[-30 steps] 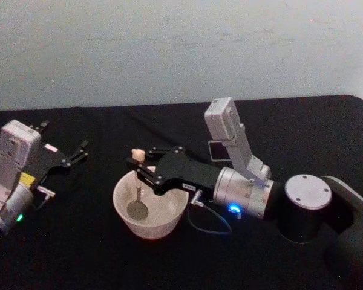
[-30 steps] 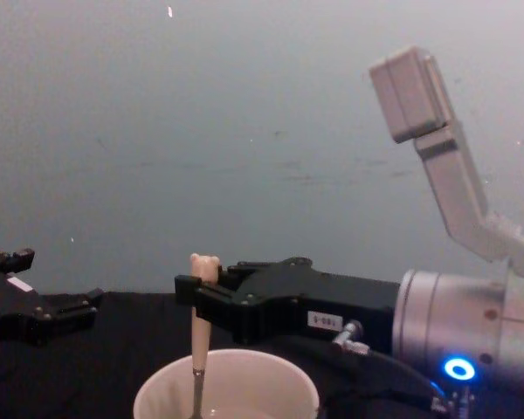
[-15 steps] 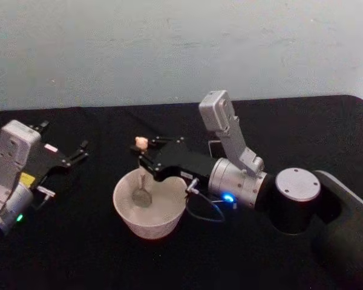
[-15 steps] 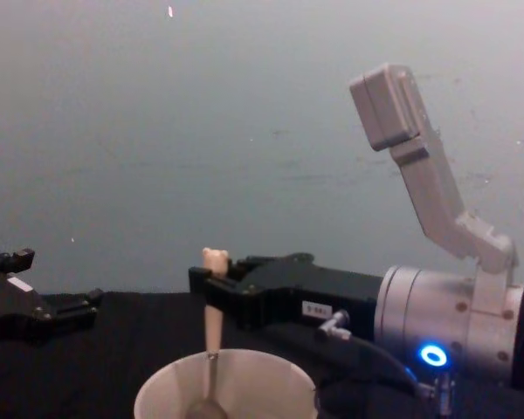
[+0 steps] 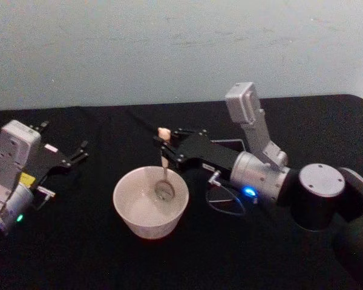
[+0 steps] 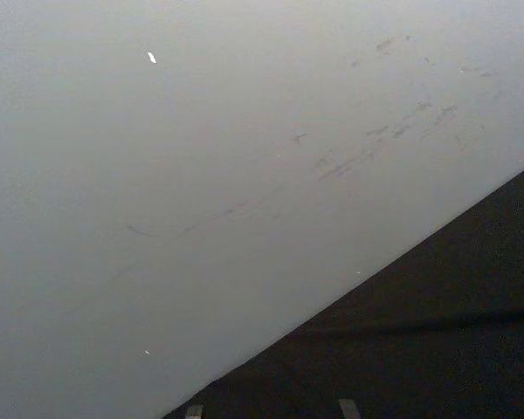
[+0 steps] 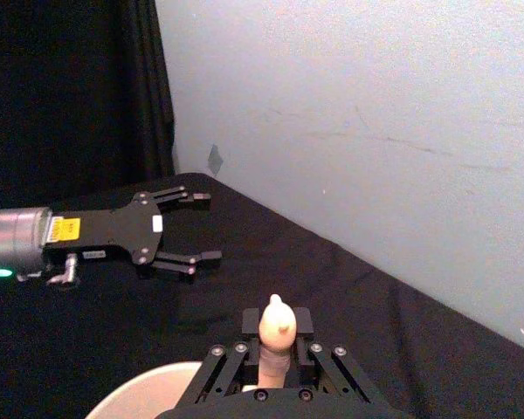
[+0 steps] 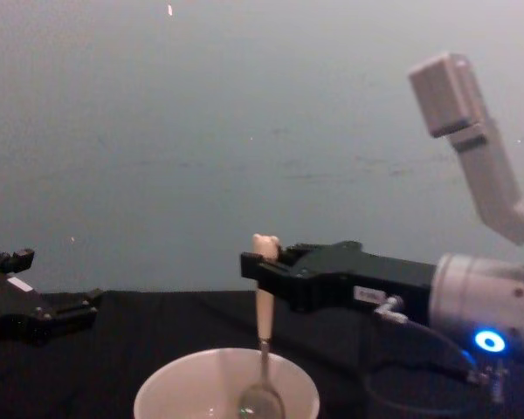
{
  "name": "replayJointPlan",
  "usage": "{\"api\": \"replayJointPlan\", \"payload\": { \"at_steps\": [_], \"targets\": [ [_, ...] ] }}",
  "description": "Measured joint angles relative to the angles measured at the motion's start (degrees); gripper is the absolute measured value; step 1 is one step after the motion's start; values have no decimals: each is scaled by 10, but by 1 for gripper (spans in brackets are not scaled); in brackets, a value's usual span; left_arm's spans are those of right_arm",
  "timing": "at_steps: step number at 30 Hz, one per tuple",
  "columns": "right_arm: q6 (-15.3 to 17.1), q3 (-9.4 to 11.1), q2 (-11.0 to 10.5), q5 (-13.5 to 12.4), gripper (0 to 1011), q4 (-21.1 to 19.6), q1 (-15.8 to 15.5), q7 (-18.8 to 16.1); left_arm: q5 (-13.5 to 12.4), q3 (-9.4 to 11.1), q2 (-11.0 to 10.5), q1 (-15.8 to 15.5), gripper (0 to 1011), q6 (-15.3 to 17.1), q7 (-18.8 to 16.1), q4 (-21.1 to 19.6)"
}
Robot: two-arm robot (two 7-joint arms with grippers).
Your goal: Pick up the stirring spoon with one hand, stir inside the cup, then place it back in its original position.
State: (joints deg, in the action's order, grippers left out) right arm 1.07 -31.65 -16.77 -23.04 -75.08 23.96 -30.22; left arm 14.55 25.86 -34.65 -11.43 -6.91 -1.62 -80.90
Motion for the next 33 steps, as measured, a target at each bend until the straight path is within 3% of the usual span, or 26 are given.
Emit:
{"api": "replayJointPlan", "payload": {
  "at_steps": [9, 16, 26, 33],
  "targets": [
    [24, 14, -45, -39, 227, -67, -44, -27, 0, 0, 0, 0, 1001, 0, 0, 0],
    [34, 8, -71, -62, 227, -107, -65, -44, 0, 0, 0, 0, 1001, 0, 0, 0],
    [39, -16, -75, -72, 227, -120, -67, -48, 0, 0, 0, 0, 1001, 0, 0, 0],
    [35, -38, -59, -70, 227, -113, -52, -46, 0, 0, 0, 0, 1001, 0, 0, 0]
  ]
}}
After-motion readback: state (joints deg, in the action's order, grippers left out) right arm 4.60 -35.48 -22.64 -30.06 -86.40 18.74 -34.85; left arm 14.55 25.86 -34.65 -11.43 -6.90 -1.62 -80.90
